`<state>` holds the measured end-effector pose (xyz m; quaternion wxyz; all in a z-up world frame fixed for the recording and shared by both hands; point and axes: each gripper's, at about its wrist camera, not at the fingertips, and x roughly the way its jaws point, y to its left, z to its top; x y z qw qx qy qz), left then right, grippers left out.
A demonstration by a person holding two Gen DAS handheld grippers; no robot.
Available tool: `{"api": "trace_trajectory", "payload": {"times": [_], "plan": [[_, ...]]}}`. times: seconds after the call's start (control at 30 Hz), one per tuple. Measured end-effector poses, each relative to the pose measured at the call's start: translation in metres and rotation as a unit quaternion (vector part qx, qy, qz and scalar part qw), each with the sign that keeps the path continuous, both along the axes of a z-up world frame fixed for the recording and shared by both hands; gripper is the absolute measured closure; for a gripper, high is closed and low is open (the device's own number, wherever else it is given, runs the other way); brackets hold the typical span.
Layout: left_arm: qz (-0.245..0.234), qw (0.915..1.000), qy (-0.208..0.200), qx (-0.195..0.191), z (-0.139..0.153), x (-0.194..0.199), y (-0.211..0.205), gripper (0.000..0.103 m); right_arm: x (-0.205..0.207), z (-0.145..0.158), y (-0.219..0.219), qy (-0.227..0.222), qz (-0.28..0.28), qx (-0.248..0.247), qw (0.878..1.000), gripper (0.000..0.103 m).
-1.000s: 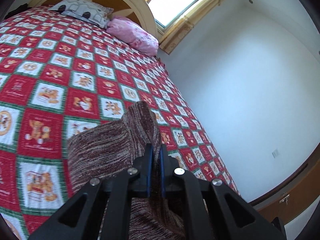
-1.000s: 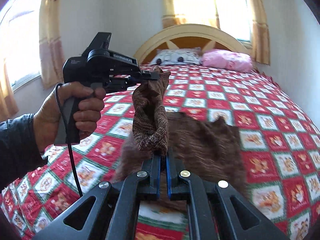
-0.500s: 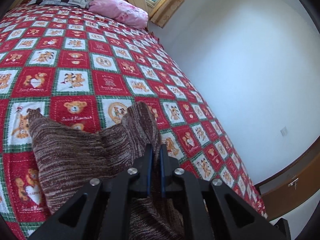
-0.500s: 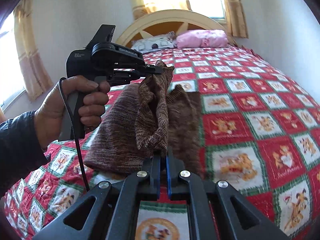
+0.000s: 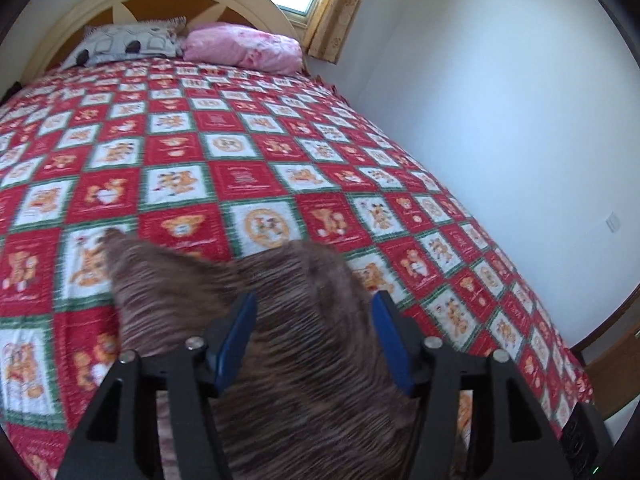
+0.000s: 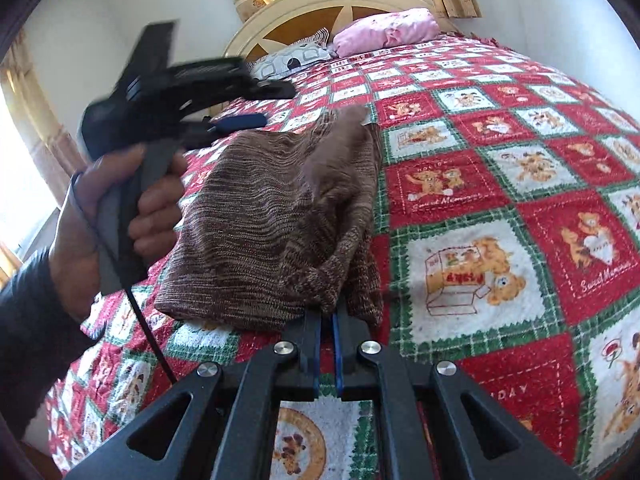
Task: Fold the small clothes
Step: 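Lay the folded edge down and open the left gripper, then move the right gripper to the edge of the folded brown sweater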
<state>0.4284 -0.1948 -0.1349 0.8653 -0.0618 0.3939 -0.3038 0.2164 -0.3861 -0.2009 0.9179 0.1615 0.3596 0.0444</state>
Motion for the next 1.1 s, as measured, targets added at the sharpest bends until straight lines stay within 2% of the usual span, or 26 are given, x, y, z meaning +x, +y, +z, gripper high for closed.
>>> {"api": "trace_trajectory", "payload": {"times": [0.13,0.23,0.3,0.4,0.47,0.5,0.53,0.57,0.6,0.73,0.8,0.87,0.97,1.1], "plan": [[0.019,0.9969,-0.022,0.074,-0.018,-0.024,0.021,0.04,-0.001,-0.004,0.002,0.001,0.01,0.001,1.0,0.099],[0.026,0.9892,-0.046,0.137,-0.034,-0.044,0.026,0.04,-0.004,-0.008,-0.003,-0.002,0.01,0.024,1.0,0.098],[0.025,0.9845,-0.05,0.166,-0.044,-0.052,0.027,0.034,-0.006,-0.01,-0.008,-0.005,0.007,0.038,0.999,0.097],[0.031,0.9882,-0.042,0.144,-0.052,-0.055,0.036,0.029,-0.01,-0.01,-0.01,-0.011,0.0,0.046,0.999,0.096],[0.037,0.9911,-0.031,0.124,-0.057,-0.053,0.044,0.027,-0.015,-0.007,-0.009,-0.018,-0.003,0.042,0.999,0.092],[0.038,0.9922,-0.025,0.116,-0.058,-0.053,0.046,0.026,-0.018,-0.006,-0.008,-0.021,-0.006,0.038,0.999,0.078],[0.039,0.9934,-0.019,0.106,-0.059,-0.05,0.05,0.025,-0.021,-0.004,-0.007,-0.022,-0.01,0.034,0.999,0.047],[0.04,0.9941,-0.013,0.1,-0.059,-0.049,0.052,0.022,-0.025,-0.002,-0.007,-0.024,-0.019,0.027,0.999,0.035],[0.041,0.9944,-0.01,0.097,-0.06,-0.049,0.053,0.021,-0.03,0.002,-0.006,-0.033,-0.03,0.02,0.999,0.031],[0.044,0.9967,0.005,0.068,-0.063,-0.052,0.062,0.018,-0.047,0.02,-0.001,-0.072,-0.073,-0.022,0.994,0.031],[0.046,0.9976,0.008,0.051,-0.061,-0.058,0.069,0.018,-0.045,0.029,0.003,-0.083,-0.065,-0.026,0.994,0.031],[0.05,0.9979,0.007,0.04,-0.06,-0.068,0.077,0.015,-0.04,0.039,0.018,-0.091,-0.046,-0.05,0.993,0.031],[0.057,0.997,0.005,0.053,-0.062,-0.08,0.082,0.007,-0.024,0.048,0.043,-0.097,0.0,-0.068,0.993,0.031],[0.057,0.9971,0.025,0.045,-0.069,-0.087,0.092,0.007,0.016,0.053,0.077,-0.083,0.069,-0.077,0.991,0.031]]}}
